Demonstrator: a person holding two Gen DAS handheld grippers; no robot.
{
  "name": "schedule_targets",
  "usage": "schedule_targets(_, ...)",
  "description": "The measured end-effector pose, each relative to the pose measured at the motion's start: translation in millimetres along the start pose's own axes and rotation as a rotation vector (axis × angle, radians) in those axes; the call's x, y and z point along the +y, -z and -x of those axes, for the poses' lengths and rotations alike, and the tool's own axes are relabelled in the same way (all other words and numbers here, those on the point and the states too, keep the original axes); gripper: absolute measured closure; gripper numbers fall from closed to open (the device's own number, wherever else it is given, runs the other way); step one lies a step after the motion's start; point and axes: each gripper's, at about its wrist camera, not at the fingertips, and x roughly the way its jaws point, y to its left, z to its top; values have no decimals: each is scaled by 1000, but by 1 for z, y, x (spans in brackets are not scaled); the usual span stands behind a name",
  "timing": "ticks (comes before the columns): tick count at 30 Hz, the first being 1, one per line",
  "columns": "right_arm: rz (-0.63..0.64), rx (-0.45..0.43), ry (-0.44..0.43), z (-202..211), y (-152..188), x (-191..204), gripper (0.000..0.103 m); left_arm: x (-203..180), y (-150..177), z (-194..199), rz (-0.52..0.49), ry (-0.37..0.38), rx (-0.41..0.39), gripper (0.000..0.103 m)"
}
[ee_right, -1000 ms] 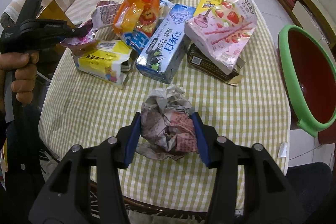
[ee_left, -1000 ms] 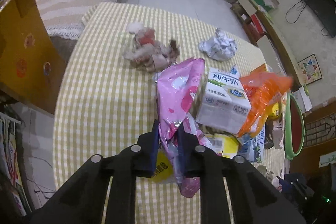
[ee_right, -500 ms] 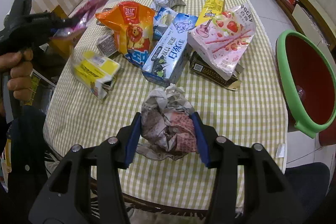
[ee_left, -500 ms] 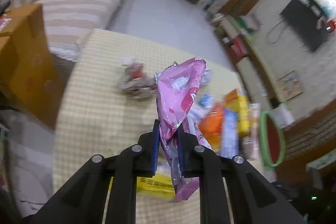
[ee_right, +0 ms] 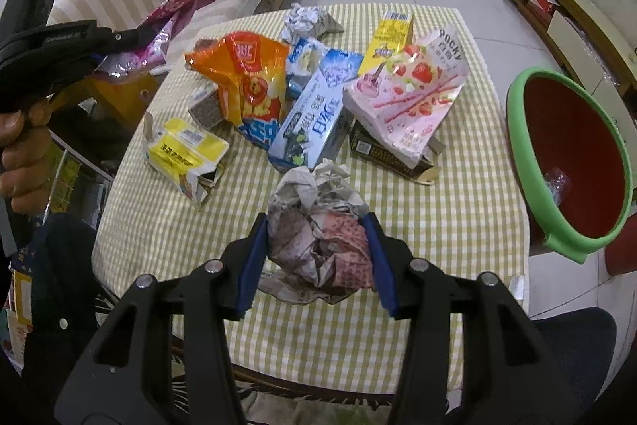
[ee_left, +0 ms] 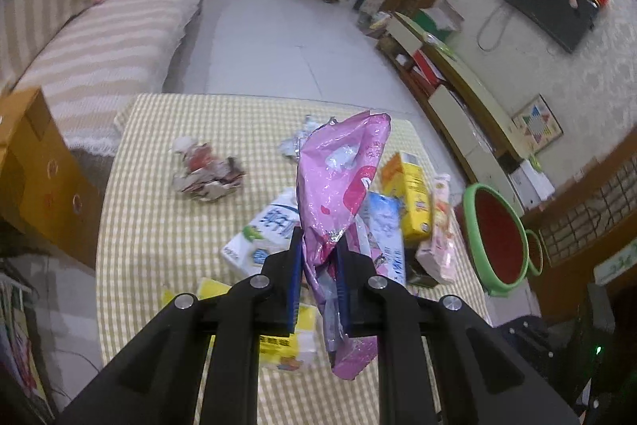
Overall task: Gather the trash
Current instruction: 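Carry newspaper ball and pink bag over the bin and open both tools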
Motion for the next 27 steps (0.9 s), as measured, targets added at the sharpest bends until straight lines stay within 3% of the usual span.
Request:
schedule_targets(11,-62,-78,22,31,-15,-39,56,-53,8,5,-99,23,24,91)
schedule_targets(18,-114,-132,69,54,-25,-85,56,-94,8,-8,-145,63,41,91)
schedule_targets(27,-209,-200,142,85,-36,-158,56,-174,-2,-36,-237,156,65,91)
